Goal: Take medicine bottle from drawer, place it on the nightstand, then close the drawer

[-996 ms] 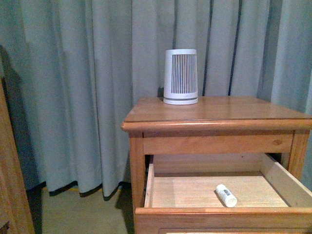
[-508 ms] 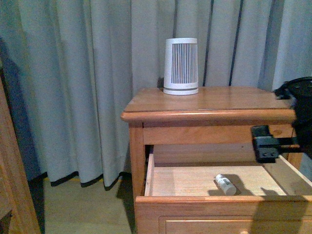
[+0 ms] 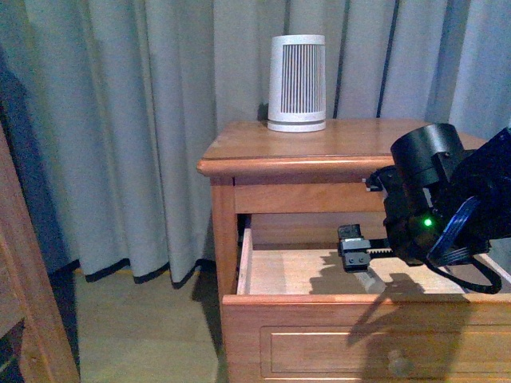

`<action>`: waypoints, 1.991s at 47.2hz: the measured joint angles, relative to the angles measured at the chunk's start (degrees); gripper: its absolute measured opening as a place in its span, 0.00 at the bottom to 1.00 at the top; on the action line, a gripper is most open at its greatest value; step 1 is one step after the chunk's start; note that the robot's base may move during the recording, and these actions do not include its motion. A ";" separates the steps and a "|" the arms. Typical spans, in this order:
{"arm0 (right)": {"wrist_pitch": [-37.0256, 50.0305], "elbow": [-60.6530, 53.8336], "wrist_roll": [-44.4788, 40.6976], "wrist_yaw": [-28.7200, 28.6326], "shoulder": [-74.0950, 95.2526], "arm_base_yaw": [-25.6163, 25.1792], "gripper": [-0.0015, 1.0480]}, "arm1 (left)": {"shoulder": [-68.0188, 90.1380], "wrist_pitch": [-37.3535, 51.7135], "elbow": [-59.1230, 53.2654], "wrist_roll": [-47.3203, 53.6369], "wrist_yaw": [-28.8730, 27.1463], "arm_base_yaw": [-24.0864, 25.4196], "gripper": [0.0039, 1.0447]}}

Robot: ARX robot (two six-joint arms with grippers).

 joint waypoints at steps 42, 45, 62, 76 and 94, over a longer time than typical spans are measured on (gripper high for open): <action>0.83 13.05 0.85 -0.46 15.56 0.85 0.70 | 0.00 0.00 0.00 0.00 0.00 0.00 0.94; 0.94 13.05 0.85 -0.55 15.56 0.98 0.61 | 0.00 0.00 0.00 0.00 0.00 0.00 0.94; 0.35 10.60 2.32 0.48 13.53 1.16 0.30 | 0.00 0.00 0.00 0.00 0.00 0.00 0.94; -7.10 2.40 10.62 0.42 -1.25 2.12 0.29 | 0.00 0.00 0.00 0.00 0.00 0.00 0.94; -16.96 1.44 12.44 1.86 -19.56 1.88 0.29 | 0.00 0.00 0.00 0.00 0.00 0.00 0.94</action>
